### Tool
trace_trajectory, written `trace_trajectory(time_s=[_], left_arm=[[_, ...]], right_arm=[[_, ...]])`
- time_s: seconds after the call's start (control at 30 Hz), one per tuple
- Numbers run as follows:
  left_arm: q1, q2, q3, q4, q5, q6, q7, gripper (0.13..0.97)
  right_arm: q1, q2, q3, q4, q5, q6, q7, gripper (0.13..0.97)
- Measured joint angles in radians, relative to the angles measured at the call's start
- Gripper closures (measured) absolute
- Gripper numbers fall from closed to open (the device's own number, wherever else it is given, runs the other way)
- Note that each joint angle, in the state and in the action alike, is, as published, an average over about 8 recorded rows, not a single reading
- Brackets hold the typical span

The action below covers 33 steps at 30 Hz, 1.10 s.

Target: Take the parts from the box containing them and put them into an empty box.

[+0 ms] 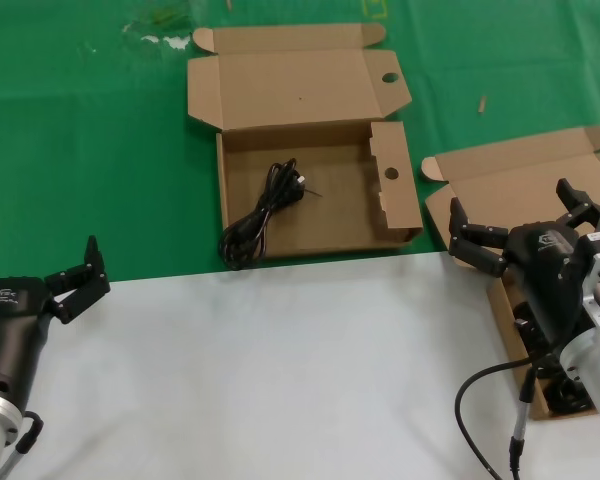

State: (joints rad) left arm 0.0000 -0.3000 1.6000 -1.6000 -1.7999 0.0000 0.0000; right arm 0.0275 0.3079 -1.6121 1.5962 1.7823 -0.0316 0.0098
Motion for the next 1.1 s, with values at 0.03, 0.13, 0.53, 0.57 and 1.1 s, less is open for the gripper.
trace_trajectory(time_s=[0.03, 0.13, 0.53, 0.57, 1.1], left_arm=[[0.000, 0.000, 0.000, 0.000, 0.000, 0.000, 0.000, 0.132], [0.000, 0.000, 0.000, 0.000, 0.000, 0.000, 0.000, 0.132], [0.000, 0.000, 0.000, 0.000, 0.000, 0.000, 0.000, 0.132], [0.000, 0.000, 0.000, 0.000, 0.000, 0.000, 0.000, 0.132], [0.000, 0.000, 0.000, 0.000, 0.000, 0.000, 0.000, 0.132]], right_arm=[[0.000, 0.000, 0.000, 0.000, 0.000, 0.000, 0.000, 0.129], [0.000, 0.000, 0.000, 0.000, 0.000, 0.000, 0.000, 0.129], [0.000, 0.000, 0.000, 0.000, 0.000, 0.000, 0.000, 0.129], [0.000, 0.000, 0.000, 0.000, 0.000, 0.000, 0.000, 0.129], [0.000, 0.000, 0.000, 0.000, 0.000, 0.000, 0.000, 0.129]])
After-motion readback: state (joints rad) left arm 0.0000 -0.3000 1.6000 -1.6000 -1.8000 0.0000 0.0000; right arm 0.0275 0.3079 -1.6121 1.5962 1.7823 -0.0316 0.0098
